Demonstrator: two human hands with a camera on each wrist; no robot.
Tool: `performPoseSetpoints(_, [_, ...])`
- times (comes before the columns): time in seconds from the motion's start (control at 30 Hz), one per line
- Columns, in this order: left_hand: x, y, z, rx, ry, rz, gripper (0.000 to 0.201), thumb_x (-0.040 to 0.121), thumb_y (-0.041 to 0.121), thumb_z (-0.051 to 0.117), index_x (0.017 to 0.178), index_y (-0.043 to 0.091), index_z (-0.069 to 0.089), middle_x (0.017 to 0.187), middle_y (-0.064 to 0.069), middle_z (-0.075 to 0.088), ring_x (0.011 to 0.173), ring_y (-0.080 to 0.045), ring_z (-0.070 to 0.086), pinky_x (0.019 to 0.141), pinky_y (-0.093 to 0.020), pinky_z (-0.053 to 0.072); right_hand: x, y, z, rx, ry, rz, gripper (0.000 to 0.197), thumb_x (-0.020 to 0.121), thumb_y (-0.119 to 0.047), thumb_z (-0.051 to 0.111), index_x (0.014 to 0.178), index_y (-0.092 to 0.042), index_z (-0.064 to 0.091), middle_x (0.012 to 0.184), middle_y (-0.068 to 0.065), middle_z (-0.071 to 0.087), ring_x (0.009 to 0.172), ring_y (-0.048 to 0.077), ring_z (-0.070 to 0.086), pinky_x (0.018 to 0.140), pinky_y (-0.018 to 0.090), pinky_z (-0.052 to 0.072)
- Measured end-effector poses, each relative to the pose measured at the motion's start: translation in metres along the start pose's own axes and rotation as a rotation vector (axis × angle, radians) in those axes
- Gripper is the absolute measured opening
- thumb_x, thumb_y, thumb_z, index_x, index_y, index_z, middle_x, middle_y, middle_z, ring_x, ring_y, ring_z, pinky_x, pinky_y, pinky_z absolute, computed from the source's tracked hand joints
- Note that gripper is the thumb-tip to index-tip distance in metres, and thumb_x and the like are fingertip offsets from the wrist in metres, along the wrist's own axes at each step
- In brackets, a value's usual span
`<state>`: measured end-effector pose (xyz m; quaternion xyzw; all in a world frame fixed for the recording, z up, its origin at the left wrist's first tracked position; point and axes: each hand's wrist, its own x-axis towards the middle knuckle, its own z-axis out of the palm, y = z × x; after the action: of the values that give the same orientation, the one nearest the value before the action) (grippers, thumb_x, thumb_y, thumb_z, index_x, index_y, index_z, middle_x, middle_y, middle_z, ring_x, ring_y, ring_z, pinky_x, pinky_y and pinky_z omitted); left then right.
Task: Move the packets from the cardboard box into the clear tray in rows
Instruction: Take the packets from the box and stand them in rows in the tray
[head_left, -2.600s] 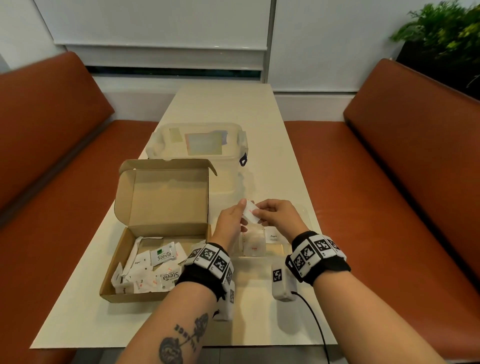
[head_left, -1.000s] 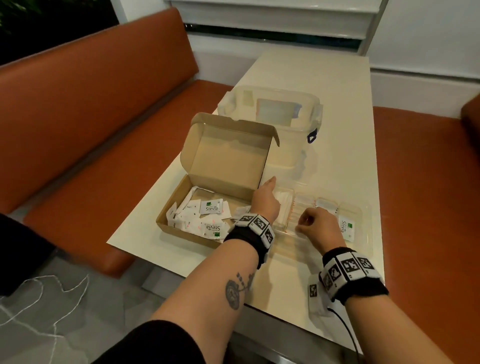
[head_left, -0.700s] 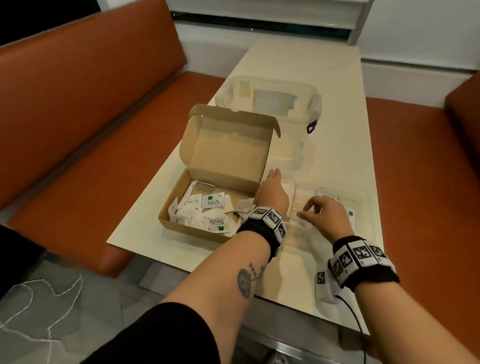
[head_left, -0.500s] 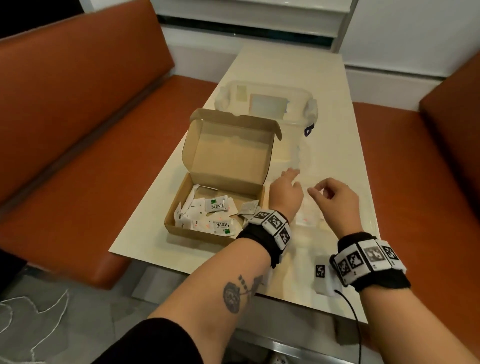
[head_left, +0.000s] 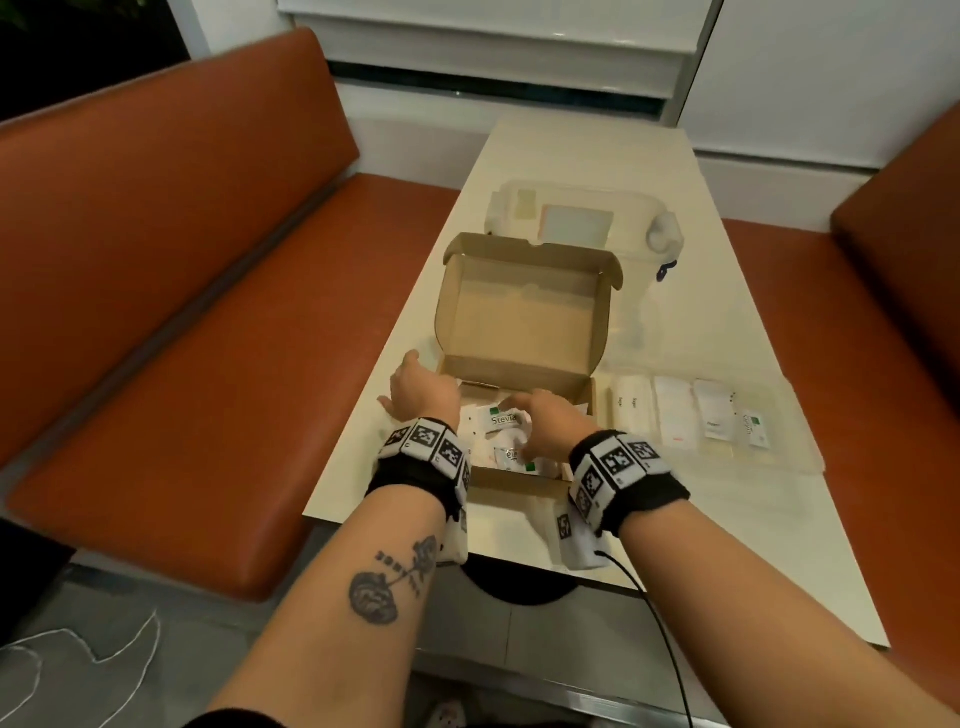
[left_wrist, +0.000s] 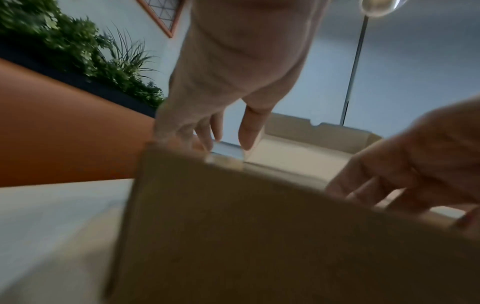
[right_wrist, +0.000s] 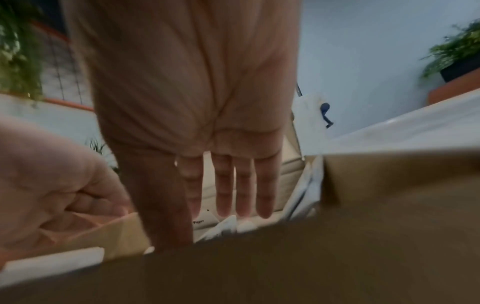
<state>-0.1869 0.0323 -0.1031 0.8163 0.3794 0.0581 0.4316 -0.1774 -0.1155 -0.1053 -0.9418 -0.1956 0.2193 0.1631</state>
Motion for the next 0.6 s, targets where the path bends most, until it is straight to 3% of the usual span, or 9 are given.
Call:
performPoseSetpoints(0.1, [0.007,-0.008,0.001,-0.005,-0.123,-0.005,0.046,0.095,0.007,0.049,0.140,0.003,0.043,0.143,-0.017,0.046,0.133,-0.033,0.041,0.110,-0.042,0.030,0.020,-0.008,0.000,-0.172,-0.138,0.012,0.094,0.069,-0.005,0.080,0.147,-0.020,0.029,0.151,0.008,0.028,0.132,0.029,0.039,0.106,0.037,0.039])
performPoseSetpoints(0.17, [0.008,-0.011,0.005,-0.011,-0.158,0.022,0.033,0.094,0.005,0.048,0.124,-0.007,0.055,0.130,-0.026,0.055,0.122,-0.040,0.049,0.097,-0.045,0.041,0.032,-0.011,0.000,-0.271,-0.208,0.000,0.104,0.066,-0.007,0.082,0.150,-0.021,0.020,0.157,0.008,0.014,0.139,0.029,0.030,0.109,0.039,0.036])
performPoseSetpoints(0.23, [0.009,-0.013,0.008,-0.034,-0.162,0.044,0.025,0.093,0.005,0.050,0.108,-0.010,0.062,0.115,-0.030,0.060,0.112,-0.044,0.054,0.087,-0.048,0.046,0.038,-0.012,0.001,-0.354,-0.255,-0.016,0.111,0.064,-0.010,0.084,0.151,-0.023,0.015,0.158,0.008,0.010,0.139,0.029,0.028,0.109,0.039,0.036])
performPoseSetpoints(0.33, [0.011,-0.016,0.012,-0.035,-0.163,0.053,0.023,0.095,0.009,0.051,0.106,-0.006,0.065,0.111,-0.026,0.063,0.107,-0.042,0.057,0.082,-0.045,0.048,0.039,-0.010,0.007,-0.481,-0.213,-0.045,0.110,0.063,-0.020,0.085,0.149,-0.027,0.017,0.149,0.010,0.024,0.132,0.032,0.034,0.104,0.042,0.040])
performPoseSetpoints(0.43, [0.012,-0.016,0.014,-0.062,-0.156,0.041,0.022,0.095,0.008,0.050,0.104,-0.005,0.065,0.110,-0.025,0.064,0.106,-0.042,0.058,0.081,-0.045,0.048,0.035,-0.010,0.010,-0.468,-0.185,-0.023,0.095,0.065,-0.021,0.083,0.142,-0.025,0.028,0.139,0.009,0.041,0.125,0.030,0.040,0.098,0.043,0.044])
performPoseSetpoints(0.53, [0.013,-0.017,0.015,-0.068,-0.151,0.036,0.022,0.096,0.011,0.052,0.105,-0.005,0.064,0.111,-0.025,0.064,0.107,-0.042,0.058,0.080,-0.045,0.049,0.031,-0.010,0.006,-0.407,-0.229,-0.008,0.072,0.069,-0.016,0.081,0.129,-0.018,0.040,0.127,0.010,0.054,0.113,0.028,0.051,0.091,0.036,0.046])
performPoseSetpoints(0.6, [0.013,-0.017,0.016,-0.070,-0.152,0.031,0.024,0.096,0.014,0.053,0.106,-0.005,0.064,0.111,-0.025,0.064,0.107,-0.041,0.058,0.080,-0.045,0.049,0.027,-0.010,0.006,-0.397,-0.265,-0.015,0.068,0.075,-0.014,0.076,0.133,-0.015,0.041,0.127,0.012,0.052,0.114,0.029,0.051,0.090,0.032,0.043])
